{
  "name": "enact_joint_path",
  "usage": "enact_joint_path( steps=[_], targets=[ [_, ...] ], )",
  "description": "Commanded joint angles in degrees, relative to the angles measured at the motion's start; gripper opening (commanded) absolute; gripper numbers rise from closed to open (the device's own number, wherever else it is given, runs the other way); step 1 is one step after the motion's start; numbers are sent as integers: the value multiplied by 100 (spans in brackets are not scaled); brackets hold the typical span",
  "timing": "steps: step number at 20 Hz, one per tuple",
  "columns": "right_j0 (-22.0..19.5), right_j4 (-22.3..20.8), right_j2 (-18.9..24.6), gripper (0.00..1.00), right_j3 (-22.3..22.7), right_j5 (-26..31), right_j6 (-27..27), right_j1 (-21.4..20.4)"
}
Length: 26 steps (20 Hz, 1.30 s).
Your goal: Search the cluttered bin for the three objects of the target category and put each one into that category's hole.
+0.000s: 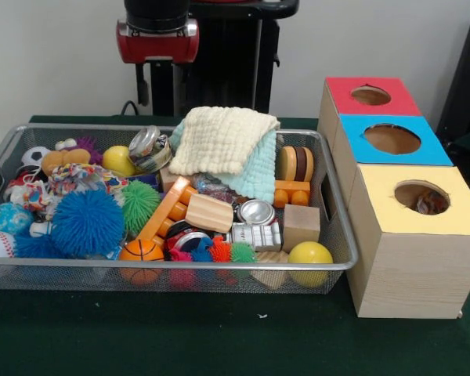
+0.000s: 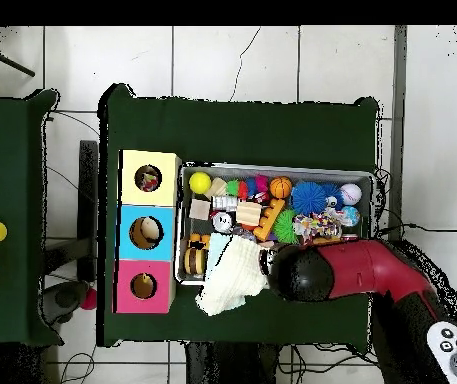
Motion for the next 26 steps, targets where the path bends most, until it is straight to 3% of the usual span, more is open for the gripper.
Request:
enact_joint_path(
  steps=[1, 9, 14, 18, 26],
  targets=[
    [66, -453, 426, 100, -756, 832, -1921, -87],
    [-84, -909, 491, 100, -1065, 806, -2179, 47],
    [-374, -1310, 360, 100, -1201, 278, -2039, 407],
    [-663, -1782, 407, 100, -1206, -115, -2317, 785],
    [-806, -2333, 349, 100, -1262, -594, -1756, 1203]
  ],
)
